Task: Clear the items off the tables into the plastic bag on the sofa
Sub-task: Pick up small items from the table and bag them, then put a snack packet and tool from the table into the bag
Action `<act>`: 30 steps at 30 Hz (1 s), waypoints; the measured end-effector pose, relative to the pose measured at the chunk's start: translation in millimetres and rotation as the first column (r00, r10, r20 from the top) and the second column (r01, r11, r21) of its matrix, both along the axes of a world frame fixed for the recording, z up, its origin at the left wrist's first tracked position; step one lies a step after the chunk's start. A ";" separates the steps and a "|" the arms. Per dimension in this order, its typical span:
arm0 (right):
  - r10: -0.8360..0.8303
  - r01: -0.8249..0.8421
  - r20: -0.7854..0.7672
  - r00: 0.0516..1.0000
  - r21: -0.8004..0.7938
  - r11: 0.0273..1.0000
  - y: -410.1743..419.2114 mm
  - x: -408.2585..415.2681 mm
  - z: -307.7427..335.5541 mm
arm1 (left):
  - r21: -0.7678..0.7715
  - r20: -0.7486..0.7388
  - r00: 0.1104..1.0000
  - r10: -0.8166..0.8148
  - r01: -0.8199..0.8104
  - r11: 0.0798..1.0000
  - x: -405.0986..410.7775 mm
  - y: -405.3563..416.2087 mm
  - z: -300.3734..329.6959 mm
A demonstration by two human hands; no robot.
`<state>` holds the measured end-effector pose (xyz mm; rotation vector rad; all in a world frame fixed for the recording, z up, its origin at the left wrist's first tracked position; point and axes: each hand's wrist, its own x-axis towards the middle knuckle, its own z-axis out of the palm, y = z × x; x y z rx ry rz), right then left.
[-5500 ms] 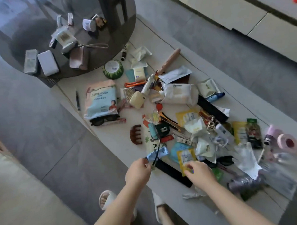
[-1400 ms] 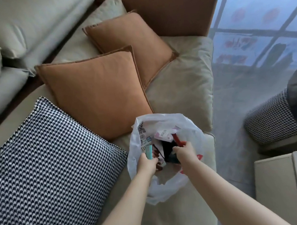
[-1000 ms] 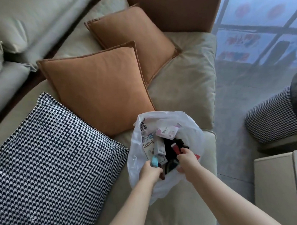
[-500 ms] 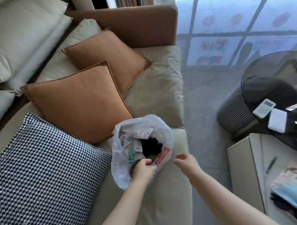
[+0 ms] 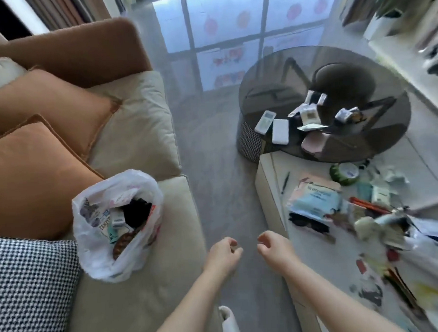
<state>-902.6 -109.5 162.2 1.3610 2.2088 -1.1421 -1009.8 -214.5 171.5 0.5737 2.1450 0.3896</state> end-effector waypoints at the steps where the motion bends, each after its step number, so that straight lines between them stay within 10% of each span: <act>1: -0.018 0.018 0.012 1.000 0.001 1.000 6.5 22.4 -1.2 | -0.011 -0.001 0.999 -0.042 0.042 0.999 18.4 8.2 -1.0; 17: -0.447 0.457 0.141 0.883 -0.048 0.888 60.5 339.9 -58.0 | -0.119 0.077 0.896 -0.436 0.443 0.889 270.4 97.8 -54.1; 30: -0.507 0.538 0.231 0.831 -0.099 0.837 60.4 411.6 -147.6 | -0.175 -0.006 0.786 -0.618 0.608 0.775 333.5 113.5 -143.0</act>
